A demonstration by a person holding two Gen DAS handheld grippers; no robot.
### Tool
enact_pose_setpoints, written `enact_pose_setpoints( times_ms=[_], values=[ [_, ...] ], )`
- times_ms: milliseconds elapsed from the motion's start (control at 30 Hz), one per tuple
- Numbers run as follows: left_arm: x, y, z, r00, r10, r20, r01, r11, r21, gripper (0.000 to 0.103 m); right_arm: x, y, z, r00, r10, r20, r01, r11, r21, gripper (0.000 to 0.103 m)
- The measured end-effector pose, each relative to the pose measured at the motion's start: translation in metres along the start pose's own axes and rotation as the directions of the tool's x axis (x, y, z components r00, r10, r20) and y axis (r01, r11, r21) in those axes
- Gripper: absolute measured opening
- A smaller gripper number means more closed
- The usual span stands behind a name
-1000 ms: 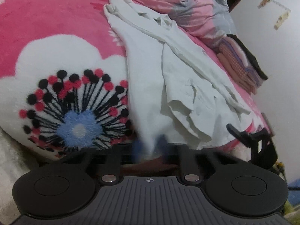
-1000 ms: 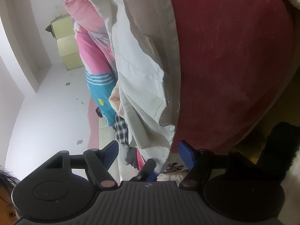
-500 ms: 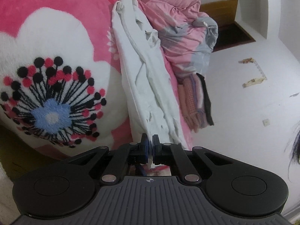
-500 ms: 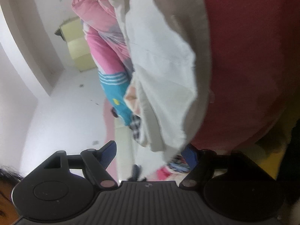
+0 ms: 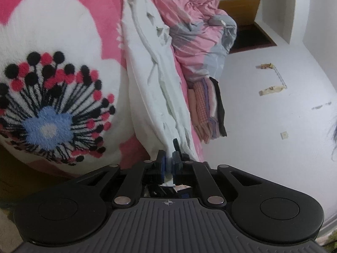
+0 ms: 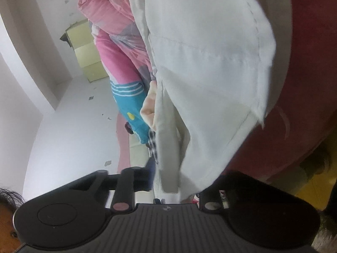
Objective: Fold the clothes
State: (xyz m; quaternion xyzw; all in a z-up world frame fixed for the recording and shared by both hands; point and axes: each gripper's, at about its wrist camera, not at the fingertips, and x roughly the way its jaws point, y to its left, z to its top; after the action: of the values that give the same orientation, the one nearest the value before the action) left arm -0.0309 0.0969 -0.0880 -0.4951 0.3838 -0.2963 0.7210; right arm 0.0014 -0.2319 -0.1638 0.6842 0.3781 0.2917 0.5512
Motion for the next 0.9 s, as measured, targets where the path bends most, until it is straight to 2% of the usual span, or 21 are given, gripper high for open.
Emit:
enact_pose_setpoints(
  times_ms=[67, 133, 200, 267, 700, 900],
  values=[
    [0.001, 0.005, 0.004, 1.0, 0.003, 0.001, -0.003, 1.0, -0.019, 0.026, 0.0, -0.001, 0.0, 1.0, -0.006, -0.001, 0.006, 1.0, 0.003, 0.012],
    [0.003, 0.009, 0.008, 1.0, -0.006, -0.002, 0.006, 0.999, -0.039, 0.035, 0.0, -0.002, 0.001, 1.0, -0.01, -0.005, 0.01, 1.0, 0.002, 0.01],
    [0.006, 0.014, 0.012, 1.0, -0.013, -0.012, 0.012, 0.998, -0.065, 0.049, 0.0, -0.002, 0.001, 1.0, -0.013, -0.009, 0.013, 1.0, 0.002, 0.009],
    [0.01, 0.017, 0.015, 1.0, -0.013, -0.012, 0.012, 0.996, -0.084, 0.054, -0.001, -0.002, 0.001, 1.0, -0.017, -0.013, 0.017, 1.0, 0.002, 0.008],
    [0.04, 0.032, 0.035, 0.992, -0.104, -0.067, 0.088, 0.973, -0.211, 0.056, -0.003, -0.003, 0.001, 0.999, -0.019, -0.035, 0.019, 1.0, 0.0, 0.007],
    [0.049, 0.031, 0.037, 0.989, -0.113, -0.095, 0.089, 0.969, -0.231, 0.056, -0.003, -0.003, -0.001, 0.999, -0.002, -0.044, 0.002, 1.0, -0.001, 0.007]
  ],
)
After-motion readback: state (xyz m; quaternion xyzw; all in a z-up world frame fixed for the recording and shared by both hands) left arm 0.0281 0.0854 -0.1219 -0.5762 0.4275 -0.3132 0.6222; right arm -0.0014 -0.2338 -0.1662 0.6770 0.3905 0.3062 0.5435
